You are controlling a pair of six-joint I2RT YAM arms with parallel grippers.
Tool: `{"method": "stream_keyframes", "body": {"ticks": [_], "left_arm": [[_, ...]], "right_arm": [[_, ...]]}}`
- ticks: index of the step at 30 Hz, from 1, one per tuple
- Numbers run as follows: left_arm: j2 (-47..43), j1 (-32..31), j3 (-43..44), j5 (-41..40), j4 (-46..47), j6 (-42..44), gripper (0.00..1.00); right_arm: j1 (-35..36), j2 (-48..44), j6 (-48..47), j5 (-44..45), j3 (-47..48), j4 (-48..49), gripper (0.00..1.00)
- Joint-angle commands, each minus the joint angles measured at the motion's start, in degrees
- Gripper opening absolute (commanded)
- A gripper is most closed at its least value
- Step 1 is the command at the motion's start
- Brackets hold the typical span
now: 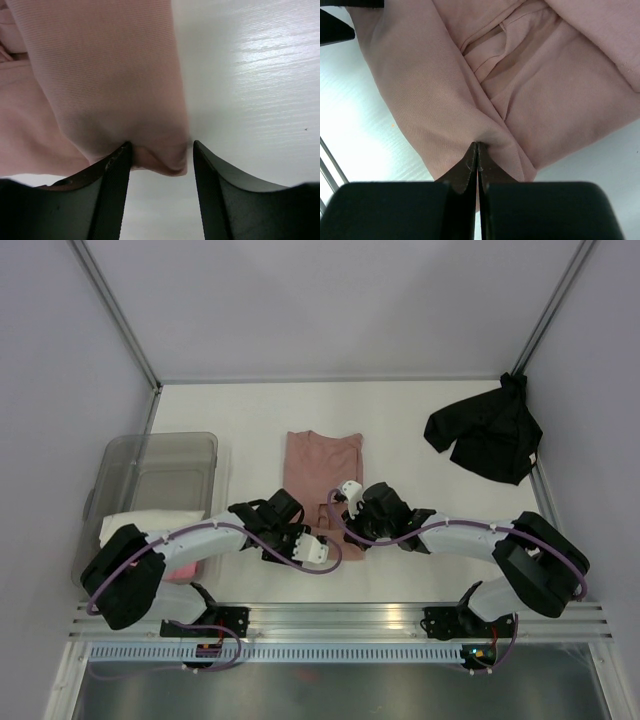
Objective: Roll the t-shirts
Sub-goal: Roll the tshirt
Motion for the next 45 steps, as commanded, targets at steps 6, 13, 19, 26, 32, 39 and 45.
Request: {"method": "stream_keyframes", "body": {"ticks": [6, 13, 19, 26, 32, 39, 45], "left_arm": [[2.77, 0.14, -1.25, 0.28, -2.41, -2.02, 0.61], [7.25, 0.14, -1.0, -4.31, 3.67, -4.66, 0.24], [7.35, 0.23, -0.2, -2.56, 2.97, -5.37, 0.02], [5.06, 3.39, 8.91, 8.66, -10.8, -9.94, 0.02], [5.85, 7.25, 13.68, 16.17, -18.56, -9.68, 0.02], [8.13, 10.33, 17.55, 20.56, -22.51, -9.15, 0.02], [9.01, 12.01, 18.52, 22.41, -23.31, -9.33, 0.02]], "right_arm": [[-0.27, -1.55, -1.33, -0.44, 1.34, -0.23, 0.0], [-0.27, -1.37, -1.86, -0.79, 1.95, -1.02, 0.0], [-0.27, -2.69, -2.04, -0.7, 1.86, -1.02, 0.0], [-0.27, -10.58, -5.55, -4.57, 0.03, 0.21, 0.05], [-0.19, -18.33, -15.74, -8.25, -0.43, -5.48, 0.36], [5.43, -21.75, -27.87, -6.7, 0.2, -14.38, 0.47], [7.72, -22.91, -32.09, -1.78, -2.53, -14.81, 0.57]]}}
